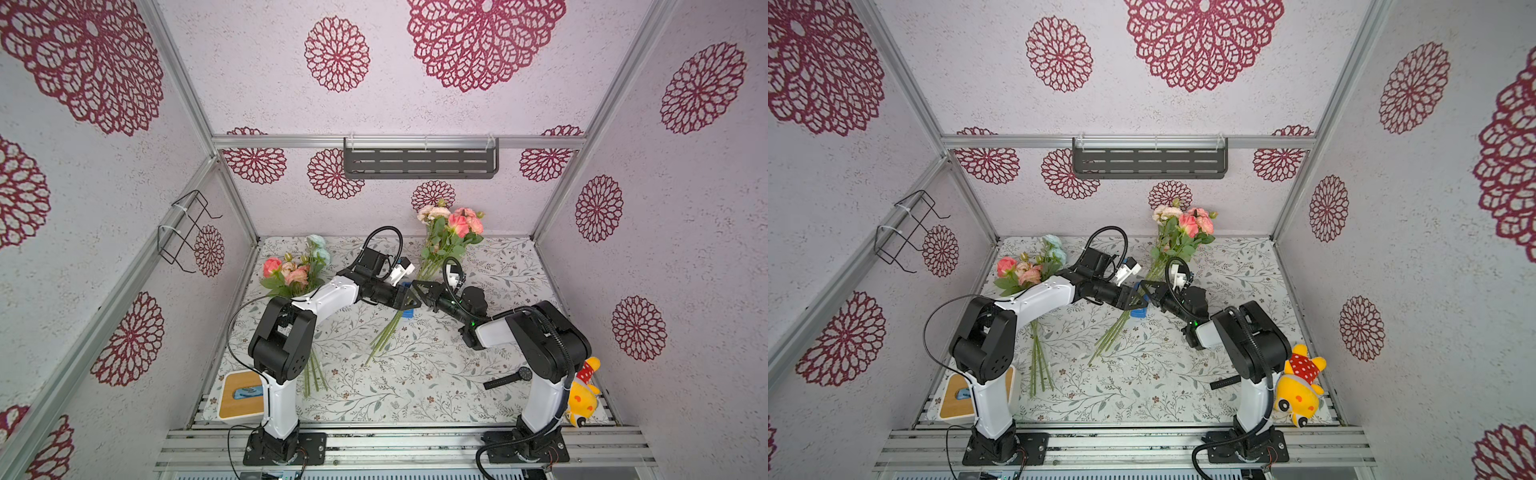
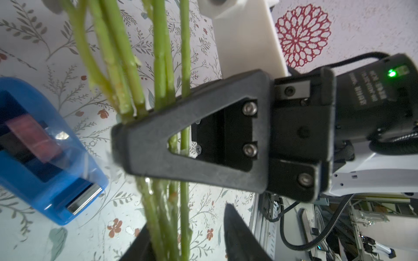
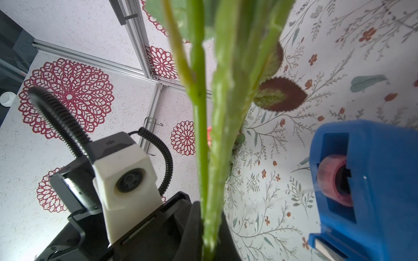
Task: Wrap bouquets with tape
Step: Wrap the tape around the bouquet.
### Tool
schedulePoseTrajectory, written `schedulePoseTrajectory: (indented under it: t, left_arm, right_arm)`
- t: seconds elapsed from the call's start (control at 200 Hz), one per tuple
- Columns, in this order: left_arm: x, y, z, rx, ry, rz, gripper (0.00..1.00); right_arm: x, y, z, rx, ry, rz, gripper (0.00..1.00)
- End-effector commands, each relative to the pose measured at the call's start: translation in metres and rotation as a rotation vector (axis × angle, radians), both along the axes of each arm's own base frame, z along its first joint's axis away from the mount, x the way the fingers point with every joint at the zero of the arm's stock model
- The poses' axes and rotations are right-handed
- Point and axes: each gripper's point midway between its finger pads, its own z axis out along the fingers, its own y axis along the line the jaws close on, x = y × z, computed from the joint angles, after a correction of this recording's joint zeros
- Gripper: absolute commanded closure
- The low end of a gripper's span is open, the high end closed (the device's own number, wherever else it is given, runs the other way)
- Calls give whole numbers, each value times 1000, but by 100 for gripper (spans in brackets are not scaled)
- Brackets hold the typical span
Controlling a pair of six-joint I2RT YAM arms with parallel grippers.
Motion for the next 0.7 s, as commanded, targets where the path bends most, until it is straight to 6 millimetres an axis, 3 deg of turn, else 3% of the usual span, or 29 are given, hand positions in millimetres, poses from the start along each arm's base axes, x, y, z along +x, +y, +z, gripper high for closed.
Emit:
schedulePoseTrajectory:
  t: [0.0,0.105,0.23,0.32,0.325,0.4,0.5,0.69]
  left_arm:
    - [1,-4,-16,46,3,-28,64]
    - [16,-7,-13,54,-18,41,84]
    - [26,-7,-5,54,-48,101,100]
    - [28,-3,-6,104,-98,145,100]
    - [28,-3,2,98,-116,148,100]
    - [26,2,11,159,-189,171,100]
    - [24,5,14,219,-251,183,100]
    - [26,9,14,336,-369,206,100]
  right_arm:
    - [-7,7,50,60,-173,39,100]
    - [-10,10,45,56,-165,50,100]
    - [-12,10,41,53,-150,52,100]
    - [-13,8,34,36,-127,42,100]
    - [-13,8,34,35,-126,41,100]
    - [-11,3,26,20,-87,12,79]
    - [-7,-5,10,-7,6,-52,65]
    - [1,-5,1,-122,122,-104,57]
